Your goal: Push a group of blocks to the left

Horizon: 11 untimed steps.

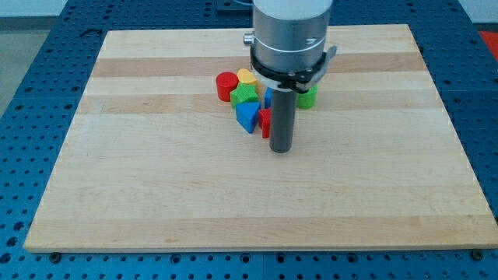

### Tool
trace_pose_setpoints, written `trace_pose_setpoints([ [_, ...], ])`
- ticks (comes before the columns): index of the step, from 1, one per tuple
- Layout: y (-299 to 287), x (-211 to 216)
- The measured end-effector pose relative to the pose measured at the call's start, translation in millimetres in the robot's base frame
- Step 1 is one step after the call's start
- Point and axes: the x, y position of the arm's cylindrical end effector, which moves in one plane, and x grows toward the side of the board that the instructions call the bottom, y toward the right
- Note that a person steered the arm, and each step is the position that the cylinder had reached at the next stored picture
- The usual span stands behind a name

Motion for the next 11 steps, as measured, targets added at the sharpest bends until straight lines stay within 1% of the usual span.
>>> trace_pose_setpoints([
  [2, -0.6, -24.1],
  [3, 18.5, -20.9],
  [4, 83.0, -25.5],
  [5, 145.3, -64.8],
  [6, 164.5, -104.6],
  [7, 138.1, -106.3],
  [10, 31.3, -103.8],
  [11, 34.0, -103.8],
])
